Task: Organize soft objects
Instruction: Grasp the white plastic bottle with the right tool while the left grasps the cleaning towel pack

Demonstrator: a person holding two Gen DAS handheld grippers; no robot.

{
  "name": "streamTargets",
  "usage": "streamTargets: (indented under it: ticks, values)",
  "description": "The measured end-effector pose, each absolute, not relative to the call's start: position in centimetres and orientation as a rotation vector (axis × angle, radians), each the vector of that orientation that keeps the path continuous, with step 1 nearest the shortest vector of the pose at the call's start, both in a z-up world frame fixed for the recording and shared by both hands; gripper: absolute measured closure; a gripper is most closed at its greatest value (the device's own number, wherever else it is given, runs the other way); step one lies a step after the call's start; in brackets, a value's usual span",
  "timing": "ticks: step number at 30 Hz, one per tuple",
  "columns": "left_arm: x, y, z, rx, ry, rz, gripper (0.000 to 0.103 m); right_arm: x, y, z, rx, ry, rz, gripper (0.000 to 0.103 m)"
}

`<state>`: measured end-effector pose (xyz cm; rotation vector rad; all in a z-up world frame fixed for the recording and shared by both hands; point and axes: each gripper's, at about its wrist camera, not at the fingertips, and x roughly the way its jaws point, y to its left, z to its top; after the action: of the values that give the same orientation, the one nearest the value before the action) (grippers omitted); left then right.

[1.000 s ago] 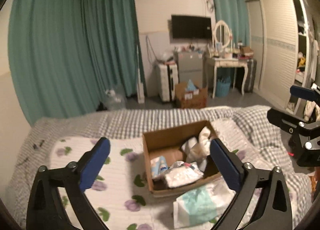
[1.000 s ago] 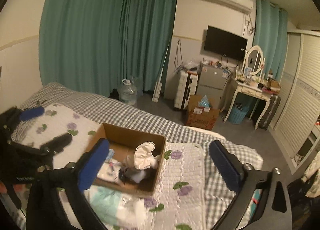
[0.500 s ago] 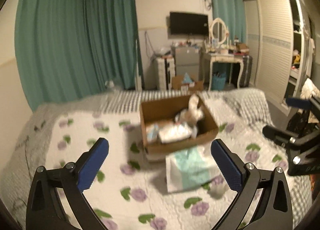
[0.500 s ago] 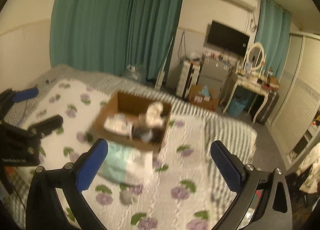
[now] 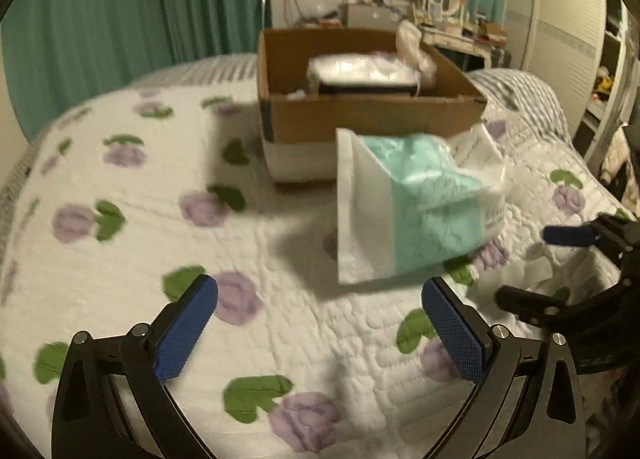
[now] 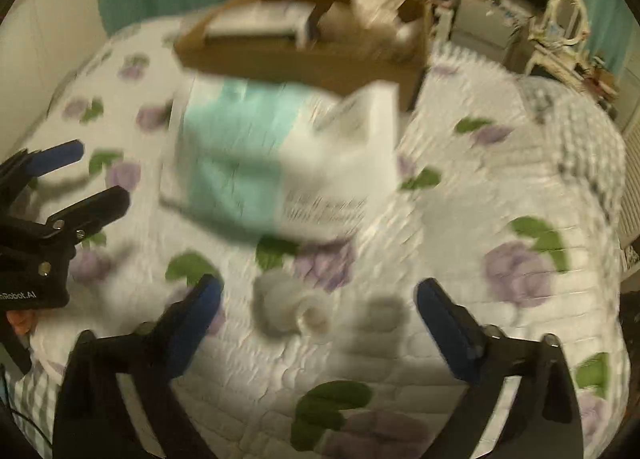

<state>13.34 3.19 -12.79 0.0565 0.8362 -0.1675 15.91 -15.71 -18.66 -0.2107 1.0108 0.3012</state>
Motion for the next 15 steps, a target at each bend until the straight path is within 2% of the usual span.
streamTargets:
  ticks: [3, 4, 5, 15]
  values:
    - [13.4, 2.9, -12.7, 0.048, 0.840, -0.182, 0.000, 16.1, -15.0, -19.6, -0.236, 1.047, 0.324, 0.038]
    - [13.3, 2.9, -12.7, 0.050, 0.843, -0.182, 0.000, 16.2, -14.9, -19.8, -0.245, 1.056, 0.320, 0.055]
    - [13.3, 2.8, -12.8, 0.052, 0.846, -0.182, 0.000, 16.2, -14.9, -20.0, -0.248, 1.064, 0.318, 0.066]
    - [14.2, 1.5, -9.8, 0.091, 0.834, -0.224, 0.000, 16.0, -17.2, -15.0, -0.218, 0.909, 0.256, 0.068]
